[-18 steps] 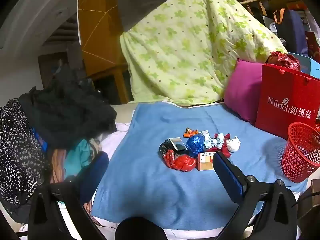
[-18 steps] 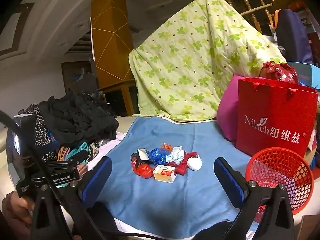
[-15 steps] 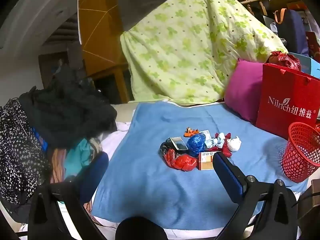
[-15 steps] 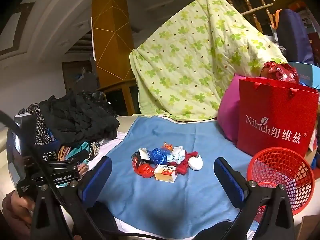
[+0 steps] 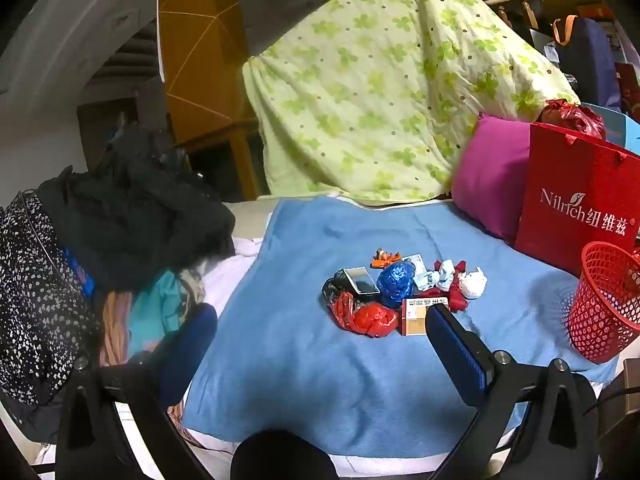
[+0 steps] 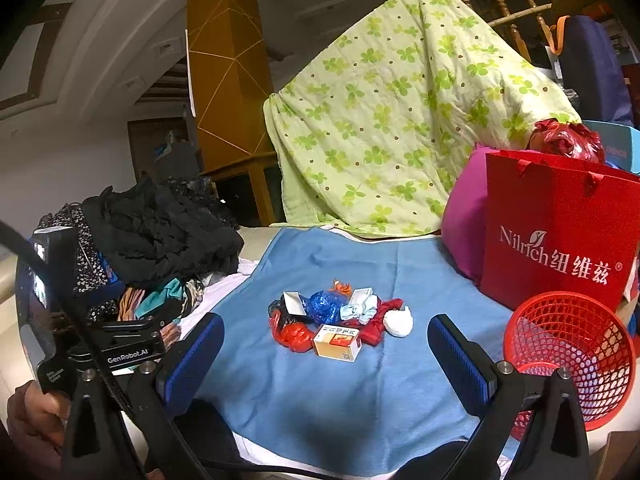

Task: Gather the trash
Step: 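Move both tools toward the trash pile on the blue towel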

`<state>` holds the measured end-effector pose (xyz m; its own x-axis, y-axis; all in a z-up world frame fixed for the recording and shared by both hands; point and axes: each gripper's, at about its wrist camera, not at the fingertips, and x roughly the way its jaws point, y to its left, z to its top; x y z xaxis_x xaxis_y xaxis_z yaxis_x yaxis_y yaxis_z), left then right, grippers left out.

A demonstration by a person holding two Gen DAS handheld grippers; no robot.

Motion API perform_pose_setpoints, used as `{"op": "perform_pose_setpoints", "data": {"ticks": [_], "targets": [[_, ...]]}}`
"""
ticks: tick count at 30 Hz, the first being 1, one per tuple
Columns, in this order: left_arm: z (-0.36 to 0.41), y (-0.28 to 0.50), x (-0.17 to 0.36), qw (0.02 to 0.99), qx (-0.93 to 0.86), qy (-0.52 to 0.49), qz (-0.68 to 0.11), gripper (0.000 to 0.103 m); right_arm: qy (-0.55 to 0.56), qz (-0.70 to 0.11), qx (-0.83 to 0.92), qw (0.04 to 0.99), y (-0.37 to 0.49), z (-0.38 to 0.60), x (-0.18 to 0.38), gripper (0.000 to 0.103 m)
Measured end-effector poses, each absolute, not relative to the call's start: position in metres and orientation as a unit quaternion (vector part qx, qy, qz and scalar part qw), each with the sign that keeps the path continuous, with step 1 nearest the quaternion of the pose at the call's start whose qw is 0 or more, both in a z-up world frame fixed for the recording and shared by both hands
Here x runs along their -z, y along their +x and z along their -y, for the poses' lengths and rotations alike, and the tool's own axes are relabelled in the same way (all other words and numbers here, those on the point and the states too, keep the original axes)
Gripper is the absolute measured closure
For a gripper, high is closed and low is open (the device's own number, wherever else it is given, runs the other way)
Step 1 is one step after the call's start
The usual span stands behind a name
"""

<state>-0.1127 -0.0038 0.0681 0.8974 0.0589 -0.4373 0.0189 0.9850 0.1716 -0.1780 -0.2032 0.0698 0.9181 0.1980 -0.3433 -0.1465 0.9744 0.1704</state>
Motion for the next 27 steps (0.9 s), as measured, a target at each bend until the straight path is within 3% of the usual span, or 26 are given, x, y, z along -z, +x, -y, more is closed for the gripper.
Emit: {"op": "perform_pose_setpoints", "data": {"ticks": [14, 20, 27], "targets": [[-0.012, -0.085, -0.04, 0.962, -0.007, 0.067, -0.264, 0.0, 0.102, -0.213, -0.107, 0.966, -0.142, 0.211, -0.041, 0.0], [-0.037, -0.041, -0.005, 0.949, 0.014, 0.043, -0.311, 0.0, 0.183, -0.254, -0.155, 0.937, -0.081, 0.222, 0.002, 0.0], [-0.062, 0.021, 0.034, 0.925, 0.057, -0.006, -0.376, 0.0, 0.159, -0.316, -0.207, 0.912, 0.015, 0.206, 0.052, 0.002]]}}
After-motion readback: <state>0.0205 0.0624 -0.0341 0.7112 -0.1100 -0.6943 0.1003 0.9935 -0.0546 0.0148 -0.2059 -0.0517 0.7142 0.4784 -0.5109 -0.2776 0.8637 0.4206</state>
